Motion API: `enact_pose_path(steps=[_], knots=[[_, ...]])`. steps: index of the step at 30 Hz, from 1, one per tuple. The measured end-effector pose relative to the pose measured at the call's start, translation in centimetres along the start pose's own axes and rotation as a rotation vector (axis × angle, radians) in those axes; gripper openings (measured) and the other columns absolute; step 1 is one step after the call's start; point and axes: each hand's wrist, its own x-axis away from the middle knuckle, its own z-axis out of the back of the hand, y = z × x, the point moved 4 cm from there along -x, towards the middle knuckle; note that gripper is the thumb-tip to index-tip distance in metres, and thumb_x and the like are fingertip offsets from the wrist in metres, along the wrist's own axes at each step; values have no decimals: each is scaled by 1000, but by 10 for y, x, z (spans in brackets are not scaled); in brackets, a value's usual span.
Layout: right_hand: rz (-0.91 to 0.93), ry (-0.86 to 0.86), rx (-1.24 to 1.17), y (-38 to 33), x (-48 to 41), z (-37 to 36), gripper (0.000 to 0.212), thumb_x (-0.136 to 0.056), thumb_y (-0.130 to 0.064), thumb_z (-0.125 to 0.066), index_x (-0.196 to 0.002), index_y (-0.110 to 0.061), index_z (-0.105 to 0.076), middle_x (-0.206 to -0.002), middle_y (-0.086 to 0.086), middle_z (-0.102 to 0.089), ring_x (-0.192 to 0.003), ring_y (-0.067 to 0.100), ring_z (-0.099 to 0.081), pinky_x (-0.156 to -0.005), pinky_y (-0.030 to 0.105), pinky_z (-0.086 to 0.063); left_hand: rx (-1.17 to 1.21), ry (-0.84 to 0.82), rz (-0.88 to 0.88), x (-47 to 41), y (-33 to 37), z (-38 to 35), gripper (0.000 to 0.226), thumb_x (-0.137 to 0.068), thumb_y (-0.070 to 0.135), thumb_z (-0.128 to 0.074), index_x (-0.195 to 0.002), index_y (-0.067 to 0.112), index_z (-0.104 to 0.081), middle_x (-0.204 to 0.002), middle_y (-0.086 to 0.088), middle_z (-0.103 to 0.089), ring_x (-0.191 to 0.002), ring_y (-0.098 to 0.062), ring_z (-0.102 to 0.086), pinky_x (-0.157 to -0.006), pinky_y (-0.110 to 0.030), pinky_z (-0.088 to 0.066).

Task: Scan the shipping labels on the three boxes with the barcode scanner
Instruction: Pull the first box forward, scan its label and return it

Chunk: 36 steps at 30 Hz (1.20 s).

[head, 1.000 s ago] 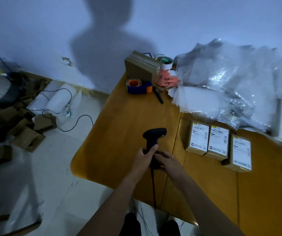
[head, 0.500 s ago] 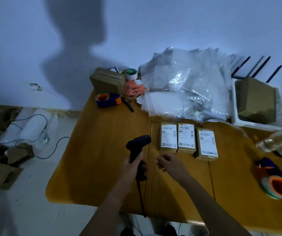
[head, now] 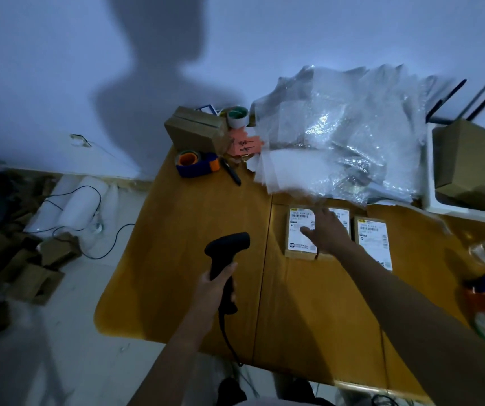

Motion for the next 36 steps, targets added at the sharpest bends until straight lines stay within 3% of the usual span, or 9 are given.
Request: enact_pose_path(steps=[3,9,17,23,33,36], knots=[[14,-66,92,2,-19,0,81,-93,-44,-65,-157,-16,-25,-166,14,-23,-150,38,-27,-115,53,-33,-1,15,11,-1,-5,7,34,-85,42,-74,-92,9,-65,-69,-5,-63,-54,-17,-57,-62,-33,-50],[33,-161,185,4,-37,-2,91,-88,-53,-69,-158,-16,-25,-168,15,-17,-152,37,-23,-120,49,-28,27,64,50,4,-14,20,31,-86,38,-75,-88,9,-65,-68,-6,-63,-53,-18,-56,-59,-32,-49],[34,-192,206,4,-36,-4,105,-76,-61,-76,-158,-18,-26,-166,14,-23,-152,36,-22,-123,47,-18,58,66,51,12,-24,29,35,-86,39,-75,-105,11,-68,-71,-7,-62,-56,-20,-56,-62,-37,-49],[97,-192,226,-4,2,-17,98,-77,-60,-76,-154,-18,-32,-158,12,-37,-147,33,-31,-122,44,-20,78,49,47,15,-32,27,31,-87,36,-73,-107,13,-68,-68,-6,-61,-53,-19,-55,-59,-34,-49],[105,-240,137,0,76,-59,110,-77,-66,-71,-160,-24,-12,-168,6,-18,-154,33,-17,-123,53,-16,25,4,97,23,-53,23,31,-85,39,-75,-96,11,-67,-70,-8,-62,-55,-19,-57,-60,-35,-49],[96,-232,93,5,98,-70,110,-76,-66,-72,-160,-24,-15,-166,4,-21,-152,31,-21,-122,53,-24,27,-22,101,26,-58,21,31,-85,39,-75,-95,11,-66,-70,-8,-62,-54,-19,-57,-59,-35,-48]])
